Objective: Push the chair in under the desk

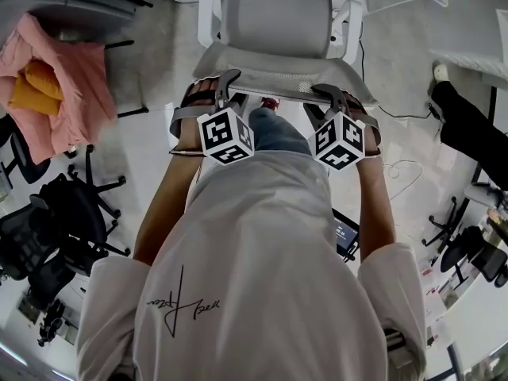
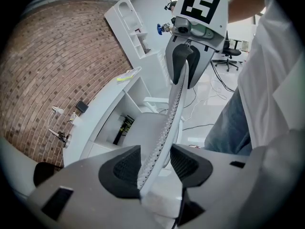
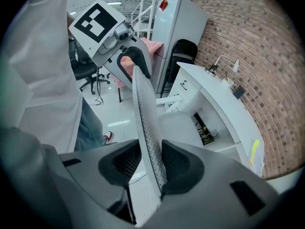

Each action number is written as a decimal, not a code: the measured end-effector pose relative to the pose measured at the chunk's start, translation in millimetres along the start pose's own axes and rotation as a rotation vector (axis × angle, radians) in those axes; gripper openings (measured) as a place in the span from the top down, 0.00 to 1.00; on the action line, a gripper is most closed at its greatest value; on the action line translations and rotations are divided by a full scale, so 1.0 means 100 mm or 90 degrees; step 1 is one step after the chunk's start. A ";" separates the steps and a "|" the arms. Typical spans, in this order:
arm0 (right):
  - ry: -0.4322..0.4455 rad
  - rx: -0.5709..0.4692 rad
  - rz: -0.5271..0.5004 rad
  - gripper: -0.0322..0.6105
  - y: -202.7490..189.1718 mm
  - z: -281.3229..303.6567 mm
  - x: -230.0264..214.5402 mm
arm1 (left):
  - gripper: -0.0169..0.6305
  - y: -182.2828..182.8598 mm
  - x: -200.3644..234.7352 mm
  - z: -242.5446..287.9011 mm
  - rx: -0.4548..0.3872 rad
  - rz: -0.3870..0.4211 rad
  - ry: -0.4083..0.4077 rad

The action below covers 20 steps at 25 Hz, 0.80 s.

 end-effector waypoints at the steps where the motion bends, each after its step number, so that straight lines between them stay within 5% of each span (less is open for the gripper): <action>1: 0.002 -0.002 -0.003 0.72 0.00 0.00 -0.02 | 0.67 0.01 0.01 0.01 0.001 -0.001 0.000; 20: -0.059 -0.018 -0.025 0.68 -0.31 -0.04 -0.20 | 0.68 0.31 -0.06 0.12 0.004 -0.028 0.024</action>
Point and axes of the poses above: the fingertips, and each gripper's own axes: z forward along the fingers, x to its left, y out of its top, the point moved 10 cm from there along -z, backward along the fingers, and after that the axes turned 14 degrees about -z, right-handed, at the moved point
